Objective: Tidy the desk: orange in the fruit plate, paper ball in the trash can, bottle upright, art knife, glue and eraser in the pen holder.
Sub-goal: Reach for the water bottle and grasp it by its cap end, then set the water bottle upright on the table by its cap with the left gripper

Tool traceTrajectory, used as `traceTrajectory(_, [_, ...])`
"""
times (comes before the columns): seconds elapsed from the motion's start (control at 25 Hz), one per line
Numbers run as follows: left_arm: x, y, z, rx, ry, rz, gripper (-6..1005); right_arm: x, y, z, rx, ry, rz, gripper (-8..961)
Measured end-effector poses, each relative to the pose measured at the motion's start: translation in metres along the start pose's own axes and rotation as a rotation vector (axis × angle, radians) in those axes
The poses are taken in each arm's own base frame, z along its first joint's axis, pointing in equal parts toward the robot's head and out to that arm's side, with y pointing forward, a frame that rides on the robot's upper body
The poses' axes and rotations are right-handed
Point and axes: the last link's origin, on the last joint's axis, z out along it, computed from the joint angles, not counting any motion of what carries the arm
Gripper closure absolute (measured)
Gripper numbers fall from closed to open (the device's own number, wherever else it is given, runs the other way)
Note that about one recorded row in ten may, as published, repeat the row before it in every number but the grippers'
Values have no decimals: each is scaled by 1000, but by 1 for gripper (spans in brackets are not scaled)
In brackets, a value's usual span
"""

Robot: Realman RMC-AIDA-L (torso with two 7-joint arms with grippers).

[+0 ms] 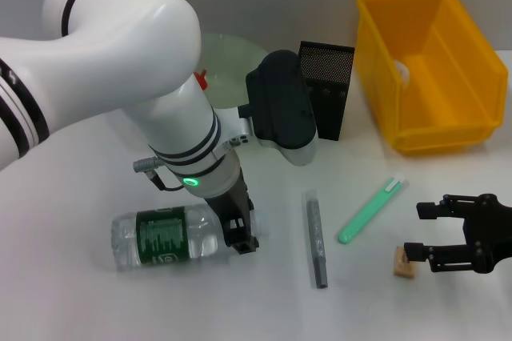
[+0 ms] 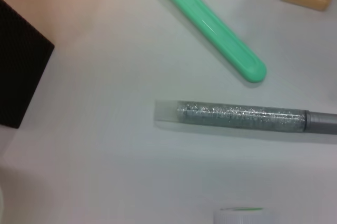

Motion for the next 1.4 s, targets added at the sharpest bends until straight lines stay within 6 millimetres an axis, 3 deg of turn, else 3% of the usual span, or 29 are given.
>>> traceTrajectory(0.92, [3, 3, 1, 20, 12, 58, 550, 0, 0, 1, 1, -6, 4, 160])
traceTrajectory(1.4, [5, -4, -24, 39, 110, -7, 550, -1, 0, 1, 4, -12, 5, 160])
